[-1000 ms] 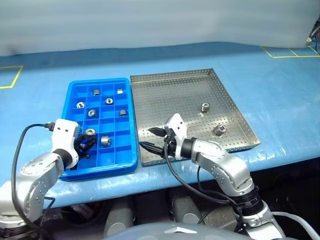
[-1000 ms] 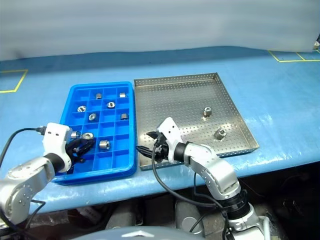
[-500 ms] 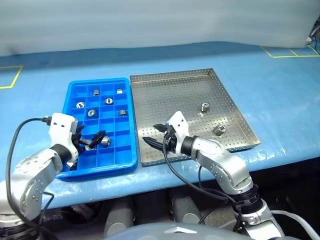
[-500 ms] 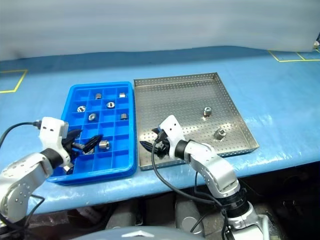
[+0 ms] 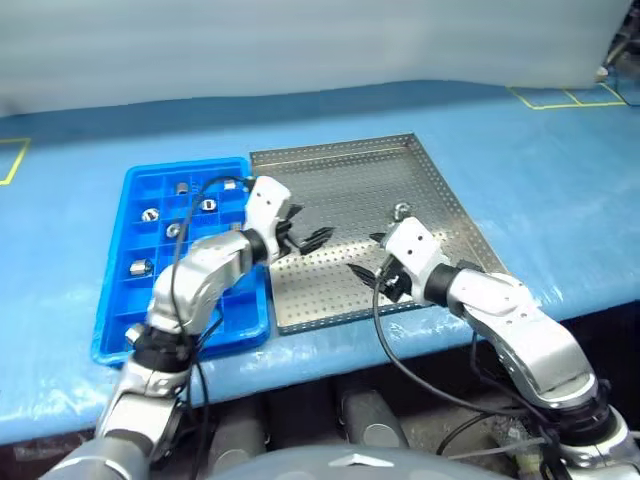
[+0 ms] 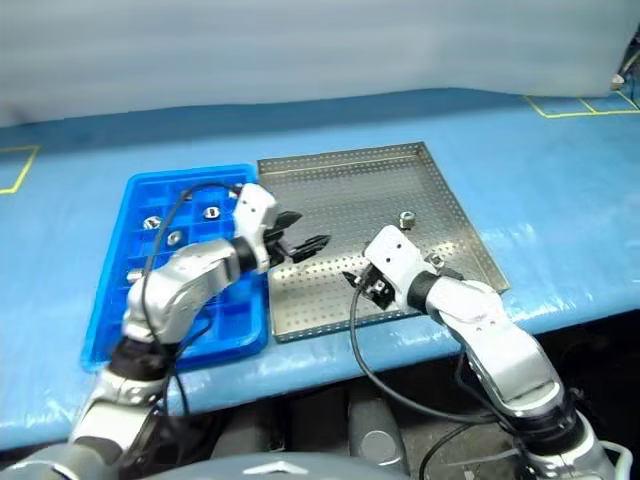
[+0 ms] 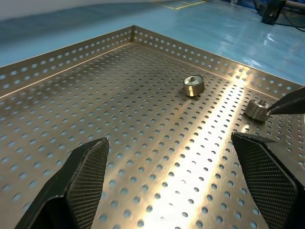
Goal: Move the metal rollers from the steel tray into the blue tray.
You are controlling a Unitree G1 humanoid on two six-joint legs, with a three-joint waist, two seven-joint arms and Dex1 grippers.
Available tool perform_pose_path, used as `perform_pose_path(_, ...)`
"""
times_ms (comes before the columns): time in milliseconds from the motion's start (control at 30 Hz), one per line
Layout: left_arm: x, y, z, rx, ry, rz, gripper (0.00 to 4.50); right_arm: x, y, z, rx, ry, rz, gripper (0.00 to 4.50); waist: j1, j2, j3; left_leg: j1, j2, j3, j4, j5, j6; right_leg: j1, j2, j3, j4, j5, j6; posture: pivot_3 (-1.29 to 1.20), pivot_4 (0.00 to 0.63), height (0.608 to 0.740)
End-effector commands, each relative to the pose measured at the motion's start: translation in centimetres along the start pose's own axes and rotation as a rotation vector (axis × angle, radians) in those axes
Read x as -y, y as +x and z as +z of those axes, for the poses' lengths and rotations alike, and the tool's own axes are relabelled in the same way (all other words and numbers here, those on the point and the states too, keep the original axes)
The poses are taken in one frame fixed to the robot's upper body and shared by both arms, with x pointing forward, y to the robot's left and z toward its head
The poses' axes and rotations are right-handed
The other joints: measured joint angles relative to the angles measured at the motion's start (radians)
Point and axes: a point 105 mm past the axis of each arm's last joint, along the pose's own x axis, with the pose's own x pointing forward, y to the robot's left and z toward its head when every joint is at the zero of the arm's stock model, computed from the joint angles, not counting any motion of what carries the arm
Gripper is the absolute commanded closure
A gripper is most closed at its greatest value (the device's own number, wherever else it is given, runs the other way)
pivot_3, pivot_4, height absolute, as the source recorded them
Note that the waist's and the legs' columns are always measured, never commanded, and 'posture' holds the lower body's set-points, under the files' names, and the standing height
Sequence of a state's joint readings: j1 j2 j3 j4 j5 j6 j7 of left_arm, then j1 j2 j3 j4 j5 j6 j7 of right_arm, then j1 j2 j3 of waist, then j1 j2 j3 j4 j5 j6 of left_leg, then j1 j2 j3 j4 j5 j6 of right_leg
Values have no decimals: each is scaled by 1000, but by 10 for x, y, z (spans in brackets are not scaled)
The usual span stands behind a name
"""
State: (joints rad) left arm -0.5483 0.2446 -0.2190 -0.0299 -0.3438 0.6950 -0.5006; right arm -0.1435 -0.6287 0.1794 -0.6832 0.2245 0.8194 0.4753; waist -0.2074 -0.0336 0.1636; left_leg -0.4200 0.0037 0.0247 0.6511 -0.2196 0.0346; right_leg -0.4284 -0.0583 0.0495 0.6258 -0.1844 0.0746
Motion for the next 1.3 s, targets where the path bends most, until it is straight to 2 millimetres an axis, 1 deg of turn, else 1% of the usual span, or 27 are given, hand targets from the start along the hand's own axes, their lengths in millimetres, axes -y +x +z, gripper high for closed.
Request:
perform_pose_path(33,17,31,6,2,82,-107,33,3,-13,3,4,-17,-75,1106,-44,0,0,0,0,-1,0,0,0,0,0,1,0,-1,1,-531,150,740)
perform_pose_path(100,26,46,5,-15,74,-172,33,-1,-19,2,3,-5,-87,1106,-90,1,0,0,-2,-2,0,-1,1,0,0,3,0,-2,3,-569,150,740)
perform_pose_path(167,30,59,1,-45,81,-198,33,-4,-24,0,0,9,-105,1106,-135,1,-1,0,-2,-2,0,-2,3,1,-1,4,0,-3,7,-606,150,740)
perform_pose_path(300,27,75,-5,-87,95,-182,33,-7,-30,-4,-15,32,-143,1106,-240,1,-1,0,-2,-1,0,-3,5,1,-2,8,0,-3,14,-649,150,740)
perform_pose_path(333,25,77,-7,-95,97,-174,33,-7,-31,-5,-17,37,-154,1106,-263,1,-1,1,-2,0,0,-3,5,2,-3,9,0,0,19,-661,150,740)
perform_pose_path(467,16,79,-14,-120,97,-138,33,-5,-36,-8,-19,61,-199,1106,-359,1,0,5,-2,3,0,-4,6,4,-3,14,0,0,21,-681,150,740)
perform_pose_path(600,3,75,-18,-128,102,-95,33,-4,-36,-9,-17,71,-213,1106,-417,0,0,10,-2,4,0,-4,6,10,-4,15,0,0,21,-670,150,740)
perform_pose_path(667,-4,72,-17,-121,98,-71,33,-3,-35,-10,-17,74,-216,1106,-433,0,0,11,-2,4,0,-4,7,14,-4,15,-1,0,21,-670,150,740)
perform_pose_path(767,-10,67,-15,-106,93,-49,33,-1,-31,-10,-14,76,-216,1106,-444,-1,0,12,-3,4,0,-4,7,14,-5,15,-1,0,22,-635,150,740)
perform_pose_path(833,-13,64,-15,-97,93,-33,33,1,-29,-8,-4,73,-220,1106,-452,-1,0,12,-3,4,0,-4,7,14,-5,15,-1,3,26,-622,150,740)
perform_pose_path(933,-16,59,-8,-54,78,-13,33,12,-26,4,60,88,-264,1106,-457,-2,1,12,-3,4,0,-4,7,14,-5,15,-1,3,26,-613,150,740)
perform_pose_path(1000,-17,53,-1,-12,64,-13,33,19,-24,16,128,133,-288,1106,-460,-2,1,12,-3,4,0,-4,7,13,-5,15,-1,3,27,-611,150,740)
perform_pose_path(1100,-17,43,6,27,57,-10,33,26,-17,24,182,209,-279,1106,-460,-2,1,12,-3,4,0,-4,7,14,-5,16,-1,4,28,-600,150,740)
perform_pose_path(1133,-17,38,9,41,59,-7,33,29,-11,23,191,255,-263,1106,-461,-2,1,12,-3,4,1,-4,7,14,-5,16,-1,4,28,-597,150,740)
perform_pose_path(1200,-15,28,16,74,48,-8,33,37,3,14,164,313,-254,1106,-462,-2,1,12,-3,5,1,-4,8,14,-5,17,-1,5,29,-578,150,740)
perform_pose_path(1300,-11,13,25,112,70,-5,33,56,20,-1,120,374,-291,1106,-454,-2,2,12,-3,6,1,-4,9,14,-5,17,-1,5,29,-543,150,740)
